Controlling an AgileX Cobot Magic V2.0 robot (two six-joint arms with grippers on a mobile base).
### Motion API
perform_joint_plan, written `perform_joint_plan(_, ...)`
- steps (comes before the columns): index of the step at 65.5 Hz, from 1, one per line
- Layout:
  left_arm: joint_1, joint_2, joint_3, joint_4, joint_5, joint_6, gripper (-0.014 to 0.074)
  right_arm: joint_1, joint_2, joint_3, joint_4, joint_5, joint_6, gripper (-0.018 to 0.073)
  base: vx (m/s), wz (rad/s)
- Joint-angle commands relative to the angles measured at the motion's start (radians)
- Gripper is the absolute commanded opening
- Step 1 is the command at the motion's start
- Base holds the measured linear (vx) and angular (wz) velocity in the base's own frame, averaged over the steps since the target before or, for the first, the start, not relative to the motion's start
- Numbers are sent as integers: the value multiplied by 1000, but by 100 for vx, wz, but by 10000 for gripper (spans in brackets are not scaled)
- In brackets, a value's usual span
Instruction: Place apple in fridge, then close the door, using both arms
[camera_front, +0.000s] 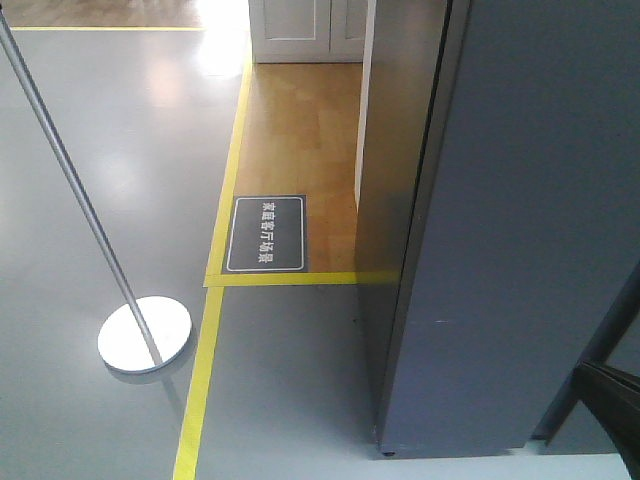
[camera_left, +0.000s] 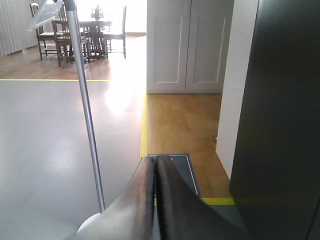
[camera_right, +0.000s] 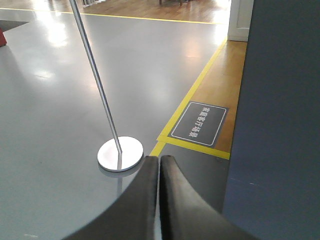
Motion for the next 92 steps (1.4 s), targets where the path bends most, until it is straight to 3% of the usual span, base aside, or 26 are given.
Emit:
perform_joint_plan(1,-1,-15,-17,-1,-80,-10,-6,-4,8,-28,44,-24,-9,-3,0,0)
perform_joint_plan(31,-1,-15,-17,-1,-80,-10,-6,0,8,-28,43,-59,-8,-3,0,0)
perform_joint_plan(38,-1,-15,-17,-1,-80,-10,-6,59,4,-25,9,-133,2,-3,0,0)
perform_joint_plan(44,-1,-15,-17,-1,-80,-10,-6,121,-9,2,-31,-231,73,-3,0,0)
perform_joint_plan(51,-1,-15,-17,-1,-80,-10,-6,174,-51,52,-153,-314,217,-3,0,0)
perform_joint_plan(64,-1,-15,-17,-1,-80,-10,-6,183,-207,126,-572,-359,717,-3,0,0)
perform_joint_plan(73,-1,-15,-17,-1,-80,-10,-6,183,-314,180,-836,-395,994,-3,0,0)
perform_joint_plan(83,-1,-15,-17,-1,-80,-10,-6,183,-395,280,-1018,-508,1239,-3,0,0)
perform_joint_plan(89,-1,-15,-17,-1,-80,-10,-6,183,-393,350,-1088,-645,1339,-3,0,0)
perform_joint_plan(92,-1,-15,-17,-1,-80,-10,-6,183,-393,344,-1118,-622,1359,-3,0,0)
